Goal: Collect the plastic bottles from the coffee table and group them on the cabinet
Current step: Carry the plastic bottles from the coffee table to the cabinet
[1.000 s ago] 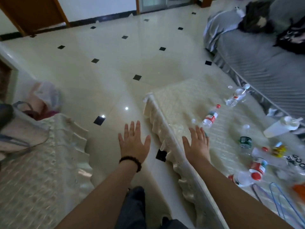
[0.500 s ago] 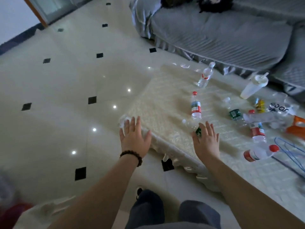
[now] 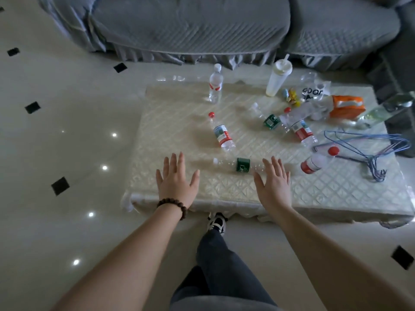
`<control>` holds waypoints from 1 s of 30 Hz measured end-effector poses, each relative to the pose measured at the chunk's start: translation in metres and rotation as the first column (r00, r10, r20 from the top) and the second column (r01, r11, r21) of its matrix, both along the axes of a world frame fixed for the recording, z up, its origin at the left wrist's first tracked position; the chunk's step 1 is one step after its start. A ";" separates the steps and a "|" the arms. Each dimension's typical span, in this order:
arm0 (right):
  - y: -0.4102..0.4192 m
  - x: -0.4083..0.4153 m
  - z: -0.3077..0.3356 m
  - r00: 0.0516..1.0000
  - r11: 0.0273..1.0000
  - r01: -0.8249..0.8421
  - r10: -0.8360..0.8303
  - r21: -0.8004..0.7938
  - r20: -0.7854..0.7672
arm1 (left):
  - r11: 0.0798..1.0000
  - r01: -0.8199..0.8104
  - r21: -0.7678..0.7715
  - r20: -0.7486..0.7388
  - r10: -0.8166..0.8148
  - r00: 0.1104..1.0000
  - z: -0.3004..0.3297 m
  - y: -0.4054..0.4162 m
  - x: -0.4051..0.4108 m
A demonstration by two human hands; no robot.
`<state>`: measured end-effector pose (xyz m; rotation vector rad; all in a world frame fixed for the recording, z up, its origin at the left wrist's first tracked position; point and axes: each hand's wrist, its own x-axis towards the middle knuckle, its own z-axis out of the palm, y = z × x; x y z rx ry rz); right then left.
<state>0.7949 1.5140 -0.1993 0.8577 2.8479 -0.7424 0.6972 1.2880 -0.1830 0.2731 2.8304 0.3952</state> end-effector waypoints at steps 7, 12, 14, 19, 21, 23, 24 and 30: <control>0.018 -0.046 -0.043 0.994 0.996 0.071 -0.065 -0.058 0.090 | 0.990 0.139 -0.033 0.023 -0.139 0.990 -0.037 0.041 -0.069; 0.029 -0.077 -0.083 0.988 0.996 0.040 -0.028 -0.077 0.150 | 0.978 0.201 -0.057 0.037 -0.199 0.979 -0.069 0.059 -0.111; 0.032 -0.092 -0.101 0.985 0.995 0.027 -0.010 -0.092 0.173 | 0.968 0.237 -0.078 0.053 -0.233 0.971 -0.087 0.061 -0.126; 0.037 -0.122 -0.158 0.960 0.994 -0.019 0.048 -0.105 0.275 | 0.943 0.311 -0.119 0.069 -0.304 0.950 -0.138 0.063 -0.157; 0.037 -0.131 -0.184 0.950 0.993 -0.045 0.075 -0.107 0.302 | 0.936 0.331 -0.118 0.079 -0.324 0.943 -0.160 0.064 -0.166; 0.038 -0.135 -0.205 0.934 0.992 -0.092 0.118 -0.092 0.337 | 0.930 0.349 -0.113 0.086 -0.341 0.936 -0.178 0.065 -0.173; 0.039 -0.136 -0.214 0.926 0.990 -0.112 0.136 -0.087 0.353 | 0.930 0.353 -0.106 0.089 -0.344 0.935 -0.186 0.065 -0.175; 0.039 -0.140 -0.240 0.947 0.990 -0.138 0.123 0.031 0.296 | 0.931 0.356 -0.078 0.097 -0.349 0.932 -0.206 0.066 -0.185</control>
